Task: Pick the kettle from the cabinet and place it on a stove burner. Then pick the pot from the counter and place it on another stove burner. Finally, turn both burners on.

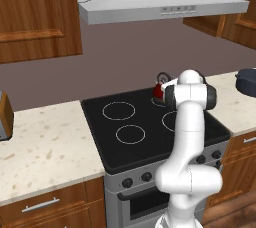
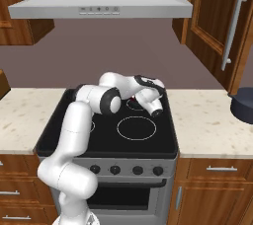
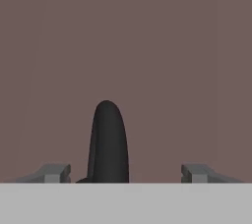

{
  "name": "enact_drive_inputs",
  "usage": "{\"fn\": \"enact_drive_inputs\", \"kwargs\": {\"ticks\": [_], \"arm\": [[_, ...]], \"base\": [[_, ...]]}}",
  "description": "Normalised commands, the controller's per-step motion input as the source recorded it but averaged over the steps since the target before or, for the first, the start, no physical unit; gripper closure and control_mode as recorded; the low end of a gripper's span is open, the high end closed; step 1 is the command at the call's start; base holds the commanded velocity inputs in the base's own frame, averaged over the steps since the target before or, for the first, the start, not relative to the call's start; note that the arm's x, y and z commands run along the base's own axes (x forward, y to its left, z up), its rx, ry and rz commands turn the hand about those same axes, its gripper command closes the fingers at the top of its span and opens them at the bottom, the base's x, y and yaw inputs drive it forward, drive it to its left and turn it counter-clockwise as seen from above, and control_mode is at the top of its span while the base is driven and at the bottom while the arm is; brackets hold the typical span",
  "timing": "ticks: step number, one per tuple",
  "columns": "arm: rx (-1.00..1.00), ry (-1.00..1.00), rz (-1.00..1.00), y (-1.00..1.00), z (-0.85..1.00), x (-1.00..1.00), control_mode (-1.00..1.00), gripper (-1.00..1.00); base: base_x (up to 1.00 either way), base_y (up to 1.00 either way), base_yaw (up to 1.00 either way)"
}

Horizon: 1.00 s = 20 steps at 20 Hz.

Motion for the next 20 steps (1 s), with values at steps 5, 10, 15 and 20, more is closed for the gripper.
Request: {"fn": "enact_drive_inputs", "kwargs": {"ticks": [5, 10, 15, 20], "arm": [[0.00, 0.00, 0.00, 0.01, 0.00, -0.09, -1.00, -1.00], [0.00, 0.00, 0.01, 0.18, 0.00, -0.26, -1.00, -1.00], [0.00, 0.00, 0.01, 0.37, 0.00, -0.25, -1.00, -1.00], [0.00, -0.01, 0.00, 0.32, 0.00, -0.27, -1.00, -1.00]], "base": [[0.00, 0.00, 0.00], [0.00, 0.00, 0.00], [0.00, 0.00, 0.00], [0.00, 0.00, 0.00]]}}
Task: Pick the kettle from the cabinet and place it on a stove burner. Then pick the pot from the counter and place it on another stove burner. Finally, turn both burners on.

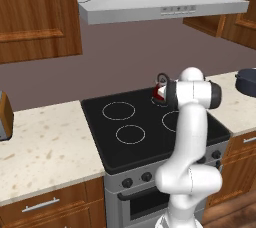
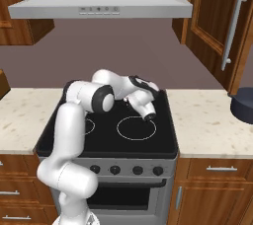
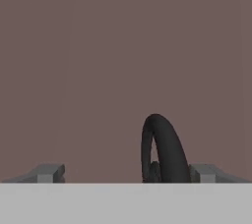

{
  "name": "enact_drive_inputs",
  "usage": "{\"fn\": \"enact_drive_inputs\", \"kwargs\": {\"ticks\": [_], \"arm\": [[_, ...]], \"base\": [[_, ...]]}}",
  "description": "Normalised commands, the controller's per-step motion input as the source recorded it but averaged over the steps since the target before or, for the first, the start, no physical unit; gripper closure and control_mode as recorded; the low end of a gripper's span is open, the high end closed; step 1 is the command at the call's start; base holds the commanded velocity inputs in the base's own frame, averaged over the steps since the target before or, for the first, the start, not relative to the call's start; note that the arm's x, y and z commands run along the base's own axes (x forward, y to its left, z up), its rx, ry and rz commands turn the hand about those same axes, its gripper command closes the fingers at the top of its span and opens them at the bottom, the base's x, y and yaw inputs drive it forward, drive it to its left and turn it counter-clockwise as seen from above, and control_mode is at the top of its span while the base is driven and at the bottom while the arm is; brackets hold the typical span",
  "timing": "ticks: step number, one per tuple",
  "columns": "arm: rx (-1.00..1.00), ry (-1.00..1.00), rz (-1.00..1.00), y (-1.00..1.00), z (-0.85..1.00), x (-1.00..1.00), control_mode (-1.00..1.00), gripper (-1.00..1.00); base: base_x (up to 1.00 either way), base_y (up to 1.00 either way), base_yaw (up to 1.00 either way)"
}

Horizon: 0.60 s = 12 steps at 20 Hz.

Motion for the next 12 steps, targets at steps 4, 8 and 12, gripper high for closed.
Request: {"fn": "enact_drive_inputs", "kwargs": {"ticks": [4, 8, 12], "arm": [[0.00, -0.11, 0.00, 0.12, 0.06, -0.38, -1.00, -1.00], [0.00, -0.14, 0.00, 0.03, 0.03, -0.41, -1.00, -1.00], [0.00, -0.20, 0.00, 0.00, 0.09, -0.48, -1.00, -1.00]], "base": [[0.00, 0.00, 0.00], [0.00, 0.00, 0.00], [0.00, 0.00, 0.00]]}}
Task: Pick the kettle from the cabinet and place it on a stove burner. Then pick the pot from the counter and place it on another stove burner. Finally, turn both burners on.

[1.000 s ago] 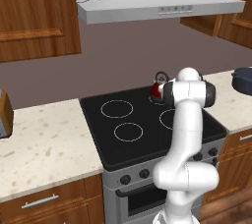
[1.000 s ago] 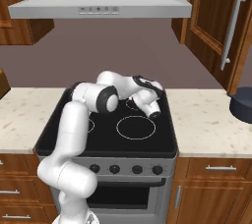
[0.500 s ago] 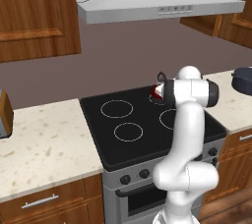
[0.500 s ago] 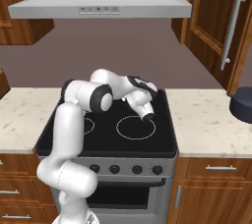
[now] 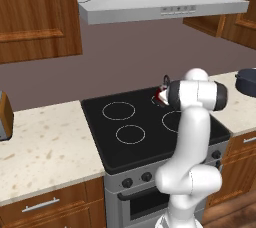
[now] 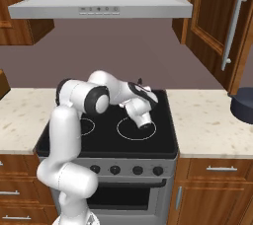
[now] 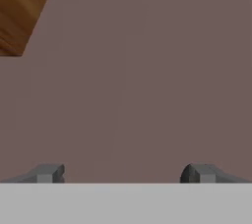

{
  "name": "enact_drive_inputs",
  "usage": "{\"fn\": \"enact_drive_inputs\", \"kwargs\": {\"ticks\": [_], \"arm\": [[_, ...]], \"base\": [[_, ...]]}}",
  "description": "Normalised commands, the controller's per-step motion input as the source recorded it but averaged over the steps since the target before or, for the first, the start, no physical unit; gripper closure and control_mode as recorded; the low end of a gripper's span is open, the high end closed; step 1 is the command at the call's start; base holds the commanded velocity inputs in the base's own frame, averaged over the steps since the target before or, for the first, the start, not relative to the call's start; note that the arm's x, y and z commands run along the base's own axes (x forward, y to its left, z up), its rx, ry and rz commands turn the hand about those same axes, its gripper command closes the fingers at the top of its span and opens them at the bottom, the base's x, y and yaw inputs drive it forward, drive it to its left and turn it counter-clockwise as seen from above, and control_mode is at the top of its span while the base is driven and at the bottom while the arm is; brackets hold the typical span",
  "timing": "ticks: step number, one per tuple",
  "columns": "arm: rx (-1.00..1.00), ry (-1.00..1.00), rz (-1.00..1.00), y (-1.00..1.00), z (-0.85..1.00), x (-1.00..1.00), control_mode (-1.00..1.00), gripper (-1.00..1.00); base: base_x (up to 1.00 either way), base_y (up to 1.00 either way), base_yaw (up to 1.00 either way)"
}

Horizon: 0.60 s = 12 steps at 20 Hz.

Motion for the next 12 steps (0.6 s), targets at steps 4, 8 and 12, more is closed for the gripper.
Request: {"fn": "enact_drive_inputs", "kwargs": {"ticks": [4, 8, 12], "arm": [[-0.04, -0.21, 0.00, 0.00, 0.20, -0.49, -1.00, -1.00], [-0.03, -0.15, 0.00, 0.00, 0.05, -0.29, -1.00, -1.00], [-0.02, -0.15, 0.00, 0.00, 0.08, -0.30, -1.00, -1.00]], "base": [[0.00, 0.00, 0.00], [0.00, 0.00, 0.00], [0.00, 0.00, 0.00]]}}
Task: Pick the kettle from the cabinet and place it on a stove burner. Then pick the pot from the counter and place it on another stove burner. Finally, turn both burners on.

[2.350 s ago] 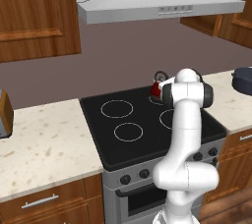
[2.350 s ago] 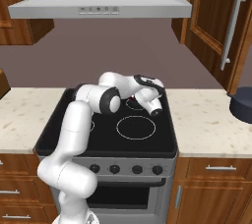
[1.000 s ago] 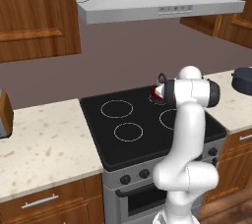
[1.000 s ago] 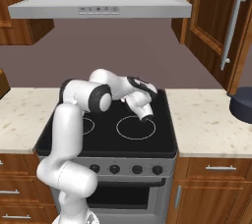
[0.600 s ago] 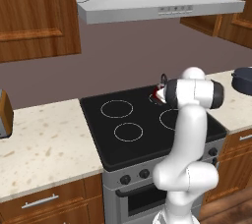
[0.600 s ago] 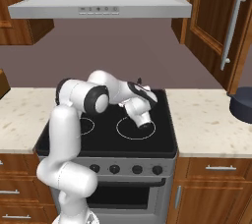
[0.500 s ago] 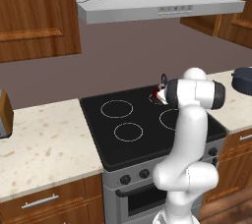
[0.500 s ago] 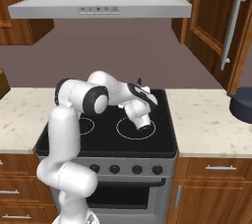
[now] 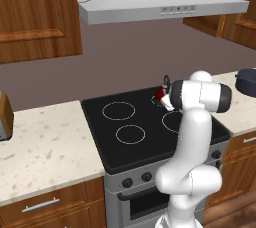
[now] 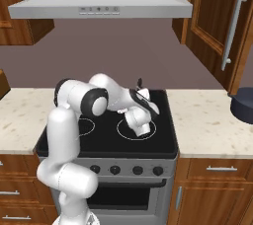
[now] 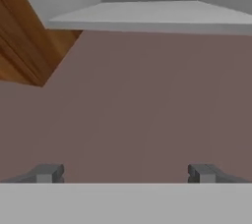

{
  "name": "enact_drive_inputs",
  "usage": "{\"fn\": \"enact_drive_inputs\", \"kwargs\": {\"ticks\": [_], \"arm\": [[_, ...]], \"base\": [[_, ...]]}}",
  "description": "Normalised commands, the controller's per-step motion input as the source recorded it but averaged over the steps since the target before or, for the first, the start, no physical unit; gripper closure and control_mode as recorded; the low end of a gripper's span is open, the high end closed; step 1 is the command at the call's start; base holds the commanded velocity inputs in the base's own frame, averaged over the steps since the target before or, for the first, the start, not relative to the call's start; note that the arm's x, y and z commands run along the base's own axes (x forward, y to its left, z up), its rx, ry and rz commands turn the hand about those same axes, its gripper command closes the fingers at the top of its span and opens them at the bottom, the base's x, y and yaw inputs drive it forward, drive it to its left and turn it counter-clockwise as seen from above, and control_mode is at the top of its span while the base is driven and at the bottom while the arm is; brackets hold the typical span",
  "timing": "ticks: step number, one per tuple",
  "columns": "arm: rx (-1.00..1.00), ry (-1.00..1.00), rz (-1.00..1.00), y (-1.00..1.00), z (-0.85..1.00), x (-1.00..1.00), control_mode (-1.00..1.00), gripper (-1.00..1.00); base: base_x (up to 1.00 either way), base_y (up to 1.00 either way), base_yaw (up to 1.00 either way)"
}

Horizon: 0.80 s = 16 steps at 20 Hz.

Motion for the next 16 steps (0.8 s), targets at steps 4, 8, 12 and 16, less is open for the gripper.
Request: {"fn": "enact_drive_inputs", "kwargs": {"ticks": [4, 8, 12, 16], "arm": [[-0.03, -0.11, 0.00, 0.00, 0.29, -0.46, -1.00, -1.00], [-0.09, -0.04, 0.00, 0.00, 0.40, -0.50, -1.00, -1.00], [-0.10, 0.00, 0.00, 0.00, 0.39, -0.52, -1.00, -1.00], [-0.10, 0.00, 0.00, 0.00, 0.44, -0.51, -1.00, -1.00]], "base": [[0.00, 0.00, 0.00], [0.00, 0.00, 0.00], [0.00, 0.00, 0.00], [0.00, 0.00, 0.00]]}}
